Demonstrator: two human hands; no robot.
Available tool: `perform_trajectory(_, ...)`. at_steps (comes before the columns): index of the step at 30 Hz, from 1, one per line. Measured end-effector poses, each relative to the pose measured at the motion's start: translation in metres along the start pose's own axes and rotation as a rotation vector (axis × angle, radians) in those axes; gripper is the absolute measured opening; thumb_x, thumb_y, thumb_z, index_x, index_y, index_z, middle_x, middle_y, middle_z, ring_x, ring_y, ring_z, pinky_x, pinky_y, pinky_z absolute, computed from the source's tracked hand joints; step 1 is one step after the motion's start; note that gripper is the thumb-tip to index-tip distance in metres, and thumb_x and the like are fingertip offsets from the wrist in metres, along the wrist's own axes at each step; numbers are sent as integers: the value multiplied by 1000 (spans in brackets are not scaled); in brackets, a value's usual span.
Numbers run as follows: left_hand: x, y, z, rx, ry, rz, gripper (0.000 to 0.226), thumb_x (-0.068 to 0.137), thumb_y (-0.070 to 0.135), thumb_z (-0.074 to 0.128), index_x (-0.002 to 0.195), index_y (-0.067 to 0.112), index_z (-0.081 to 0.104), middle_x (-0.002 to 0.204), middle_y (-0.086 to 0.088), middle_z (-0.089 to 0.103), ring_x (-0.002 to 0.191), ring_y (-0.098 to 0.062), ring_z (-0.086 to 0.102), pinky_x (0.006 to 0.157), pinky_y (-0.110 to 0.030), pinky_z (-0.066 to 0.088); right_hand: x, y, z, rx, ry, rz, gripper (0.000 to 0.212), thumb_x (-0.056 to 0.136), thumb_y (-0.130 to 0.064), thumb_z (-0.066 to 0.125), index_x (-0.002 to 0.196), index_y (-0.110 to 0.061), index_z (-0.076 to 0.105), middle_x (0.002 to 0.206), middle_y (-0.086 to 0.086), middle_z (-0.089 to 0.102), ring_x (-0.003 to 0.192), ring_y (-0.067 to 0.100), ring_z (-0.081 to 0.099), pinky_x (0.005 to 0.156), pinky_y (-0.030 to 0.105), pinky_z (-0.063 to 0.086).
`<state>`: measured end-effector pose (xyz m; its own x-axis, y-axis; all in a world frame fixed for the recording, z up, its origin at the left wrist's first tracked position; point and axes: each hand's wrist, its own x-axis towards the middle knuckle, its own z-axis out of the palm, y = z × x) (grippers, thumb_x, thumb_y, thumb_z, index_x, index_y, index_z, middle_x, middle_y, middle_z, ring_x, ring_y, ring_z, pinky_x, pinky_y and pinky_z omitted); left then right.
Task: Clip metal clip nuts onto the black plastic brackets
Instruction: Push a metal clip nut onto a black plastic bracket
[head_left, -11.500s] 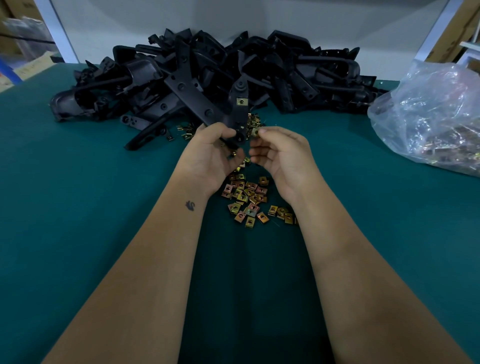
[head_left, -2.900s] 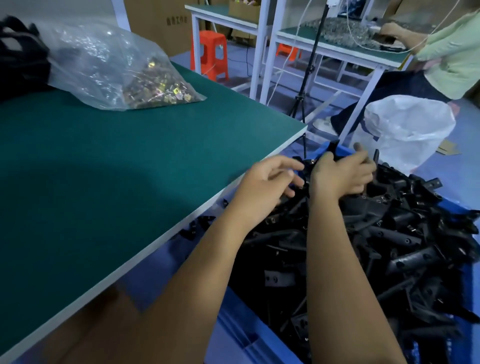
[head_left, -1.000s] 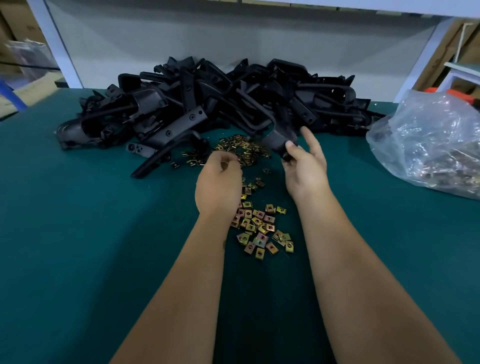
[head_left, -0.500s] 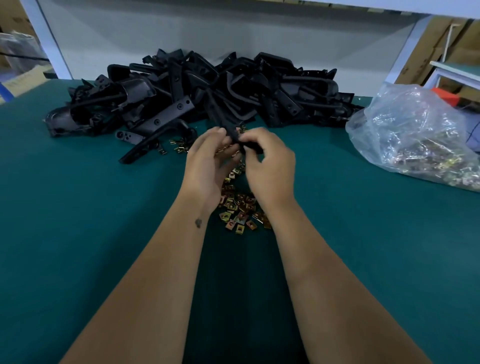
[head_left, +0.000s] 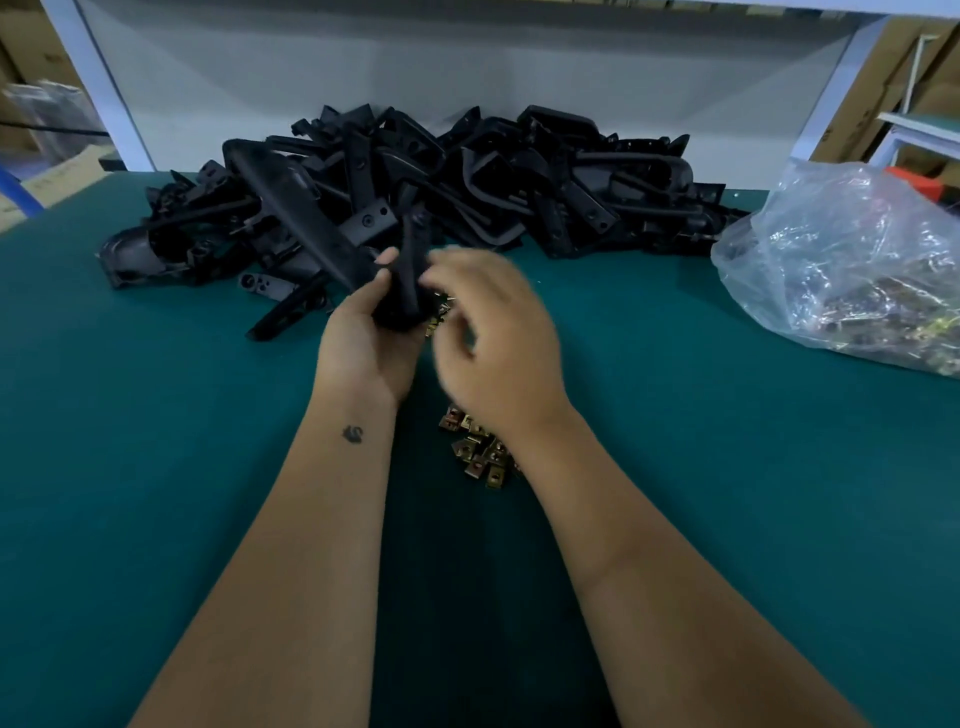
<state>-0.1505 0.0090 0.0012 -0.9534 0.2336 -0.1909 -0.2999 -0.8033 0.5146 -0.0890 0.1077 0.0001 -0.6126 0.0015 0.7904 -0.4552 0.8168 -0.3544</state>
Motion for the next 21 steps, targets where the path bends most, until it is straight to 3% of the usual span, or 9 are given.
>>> perform_trajectory(2, 7, 0, -2, 24, 95, 61, 12, 101, 6, 51, 100, 8, 63, 96, -8, 70, 87, -19, 68, 65, -30, 58, 0, 17, -9, -8, 149, 224, 32, 84, 4, 51, 107, -7, 69, 111, 3, 68, 106, 17, 60, 91, 28, 48)
perform_trajectory(5, 11, 0, -5, -29, 115, 49, 10, 100, -1, 51, 105, 3, 59, 99, -12, 68, 87, -20, 68, 62, -30, 59, -3, 50, -22, 5, 32, 637, 33, 93, 0, 46, 105, -21, 70, 109, -8, 67, 99, 6, 58, 81, 19, 48)
perform_trajectory(7, 13, -1, -6, -8, 131, 32, 20, 99, -5, 49, 117, 0, 56, 106, -14, 66, 92, -22, 66, 66, -33, 58, -3, 65, -26, 16, -38, 771, 34, 94, -2, 46, 100, -25, 71, 107, -8, 68, 96, 6, 60, 70, 14, 42)
perform_trajectory(10, 13, -3, -4, 9, 126, 9, 33, 99, -7, 46, 132, -1, 50, 119, -17, 62, 98, -24, 65, 71, -34, 57, -1, 64, -25, 77, -183, 760, 36, 87, -6, 45, 91, -31, 70, 95, -14, 67, 84, 1, 59, 63, 18, 42)
perform_trajectory(13, 14, -6, -3, 34, 140, -2, 40, 100, -8, 42, 139, 1, 45, 131, -17, 59, 105, -25, 63, 75, -35, 56, -3, 58, -18, 0, -404, 620, 21, 85, -18, 58, 93, -32, 72, 91, -20, 60, 88, 2, 58, 73, 25, 48)
perform_trajectory(15, 14, -9, -3, 58, 143, 6, 44, 99, -9, 40, 140, 6, 45, 135, -16, 59, 104, -24, 63, 75, -35, 55, -3, 60, -16, -42, -441, 545, 16, 85, -21, 66, 98, -28, 72, 94, -15, 57, 91, 7, 57, 77, 25, 47)
perform_trajectory(18, 11, -12, 0, 48, 109, 26, 43, 96, -13, 37, 120, 17, 54, 123, -14, 61, 97, -24, 64, 70, -36, 56, -3, 65, -18, -18, -449, 527, 15, 88, -19, 69, 101, -25, 73, 93, -15, 57, 78, -4, 53, 63, 7, 35)
perform_trajectory(21, 8, -16, 3, 24, 59, 30, 43, 92, -15, 39, 110, 22, 53, 114, -12, 60, 91, -23, 65, 68, -35, 56, -5, 65, -18, 35, -437, 544, 20, 88, -12, 69, 103, -24, 73, 82, -20, 57, 69, -13, 51, 58, 3, 35)
